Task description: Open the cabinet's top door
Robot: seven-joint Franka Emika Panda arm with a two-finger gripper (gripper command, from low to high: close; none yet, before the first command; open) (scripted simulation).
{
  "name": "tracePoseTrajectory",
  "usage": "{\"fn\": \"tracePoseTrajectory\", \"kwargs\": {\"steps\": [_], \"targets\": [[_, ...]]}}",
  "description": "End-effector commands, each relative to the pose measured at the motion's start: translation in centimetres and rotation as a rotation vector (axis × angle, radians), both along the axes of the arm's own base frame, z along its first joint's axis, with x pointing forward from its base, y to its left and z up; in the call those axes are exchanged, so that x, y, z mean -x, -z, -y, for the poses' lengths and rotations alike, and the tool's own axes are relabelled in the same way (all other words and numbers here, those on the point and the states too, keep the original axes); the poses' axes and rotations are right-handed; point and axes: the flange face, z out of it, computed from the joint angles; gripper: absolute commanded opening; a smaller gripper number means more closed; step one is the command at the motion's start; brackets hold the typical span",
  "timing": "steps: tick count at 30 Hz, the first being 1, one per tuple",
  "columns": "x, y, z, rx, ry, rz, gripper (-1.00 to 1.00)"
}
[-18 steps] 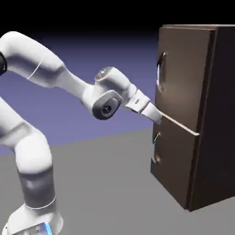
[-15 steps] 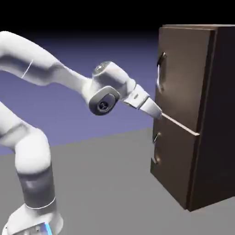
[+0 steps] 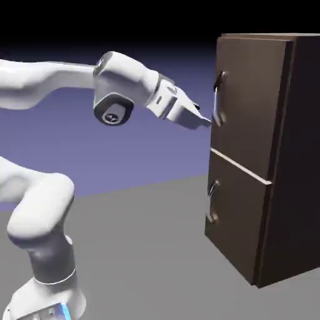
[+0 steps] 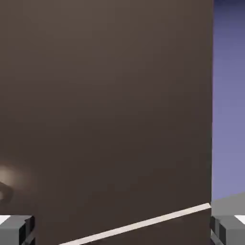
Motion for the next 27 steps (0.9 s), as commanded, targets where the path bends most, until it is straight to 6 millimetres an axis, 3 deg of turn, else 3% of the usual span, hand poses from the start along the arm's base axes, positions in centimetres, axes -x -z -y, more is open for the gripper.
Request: {"fn": "tracePoseTrajectory", "kwargs": {"steps": [1,8,14,20,27], "targets": [[0.3,-0.4,-0.3,-0.003,0.004,0.018,0.0],[1.9,-2.0,-3.0,-0.002,0.018,0.139,0.0],[1.8,-2.1,-5.8,0.028,0.008,0.234,0.0],[0.3,-0.8,-8.4,0.083,-0.016,0.315,0.0],[-3.2,2.2,-10.4,0.17,-0.055,0.386,0.0]]}}
